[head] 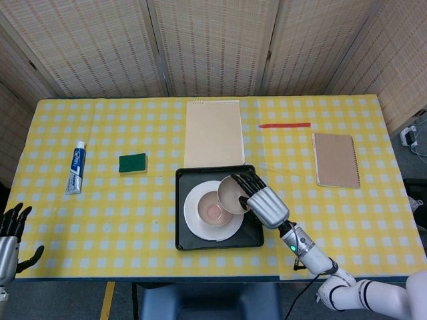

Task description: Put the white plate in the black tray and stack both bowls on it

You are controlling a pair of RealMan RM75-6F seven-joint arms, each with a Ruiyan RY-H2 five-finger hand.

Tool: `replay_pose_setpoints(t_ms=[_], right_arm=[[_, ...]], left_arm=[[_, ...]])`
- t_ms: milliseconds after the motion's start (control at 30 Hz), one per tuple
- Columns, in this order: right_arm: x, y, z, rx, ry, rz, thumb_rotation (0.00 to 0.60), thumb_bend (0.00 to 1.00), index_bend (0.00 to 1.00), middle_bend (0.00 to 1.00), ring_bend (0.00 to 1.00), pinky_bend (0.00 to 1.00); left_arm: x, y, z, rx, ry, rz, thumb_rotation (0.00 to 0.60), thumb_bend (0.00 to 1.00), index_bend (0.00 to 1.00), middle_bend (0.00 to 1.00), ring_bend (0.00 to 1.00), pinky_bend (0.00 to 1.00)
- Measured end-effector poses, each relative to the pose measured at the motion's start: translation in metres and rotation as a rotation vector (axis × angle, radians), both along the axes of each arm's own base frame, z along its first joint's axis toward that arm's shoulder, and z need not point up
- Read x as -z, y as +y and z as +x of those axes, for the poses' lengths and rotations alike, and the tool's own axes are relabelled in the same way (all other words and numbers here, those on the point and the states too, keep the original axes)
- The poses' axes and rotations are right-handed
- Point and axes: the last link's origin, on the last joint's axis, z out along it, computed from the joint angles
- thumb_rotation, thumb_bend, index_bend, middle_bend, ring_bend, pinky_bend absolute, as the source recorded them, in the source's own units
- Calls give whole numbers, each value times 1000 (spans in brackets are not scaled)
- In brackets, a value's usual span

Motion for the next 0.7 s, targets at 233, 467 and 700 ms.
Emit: replay_pose_setpoints(t_ms=[233,467,700], right_arm=[[22,3,21,-26,7,45,600,433,695,14,0,0],[38,3,29,-27,17,69,600,433,695,14,0,0],[47,3,31,-25,31,76,600,434,695,12,0,0]], left_arm=[[-2,-1,0,0,-5,3,600,314,49,16,0,0],[-2,-2,1,5,-14,-4,600,314,49,16,0,0],[-4,-1,2,23,-19,5,600,314,61,16,0,0]])
